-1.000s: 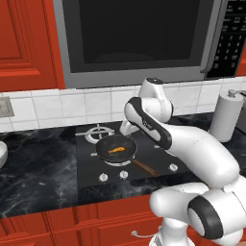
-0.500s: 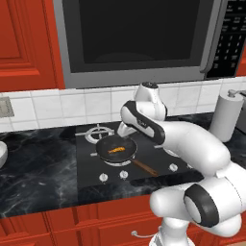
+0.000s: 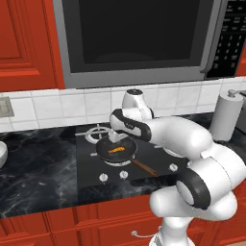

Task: Place the shrimp on the plate and place the carrot on the same plate.

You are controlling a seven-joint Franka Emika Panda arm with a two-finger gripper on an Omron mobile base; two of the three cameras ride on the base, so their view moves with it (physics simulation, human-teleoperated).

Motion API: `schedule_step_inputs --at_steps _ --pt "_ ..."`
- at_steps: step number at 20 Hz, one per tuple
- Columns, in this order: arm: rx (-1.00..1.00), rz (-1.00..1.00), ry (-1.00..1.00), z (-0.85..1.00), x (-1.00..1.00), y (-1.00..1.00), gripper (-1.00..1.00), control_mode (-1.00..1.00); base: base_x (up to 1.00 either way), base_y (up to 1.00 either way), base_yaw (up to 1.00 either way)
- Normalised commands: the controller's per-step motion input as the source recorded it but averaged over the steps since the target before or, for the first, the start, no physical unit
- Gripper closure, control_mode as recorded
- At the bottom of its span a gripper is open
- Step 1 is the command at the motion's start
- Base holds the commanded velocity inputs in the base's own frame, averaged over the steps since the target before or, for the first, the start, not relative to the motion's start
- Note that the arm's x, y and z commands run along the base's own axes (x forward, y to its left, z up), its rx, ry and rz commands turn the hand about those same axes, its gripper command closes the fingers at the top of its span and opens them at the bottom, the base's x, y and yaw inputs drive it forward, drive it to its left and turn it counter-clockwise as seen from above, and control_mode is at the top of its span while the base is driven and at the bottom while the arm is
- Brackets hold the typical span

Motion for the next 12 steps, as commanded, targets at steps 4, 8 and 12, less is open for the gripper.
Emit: schedule_step_inputs --at_steps 4,8,12 --pt "-0.02 0.0 0.1 -0.17 0.34 0.21 -1.0 -1.0 0.0 0.0 0.0" --pt "0.0 0.01 0.08 -0.16 0.27 0.14 -1.0 -1.0 0.0 0.0 0.0" --pt "0.0 0.02 0.02 -0.12 0.11 0.06 -1.0 -1.0 0.0 0.0 0.0"
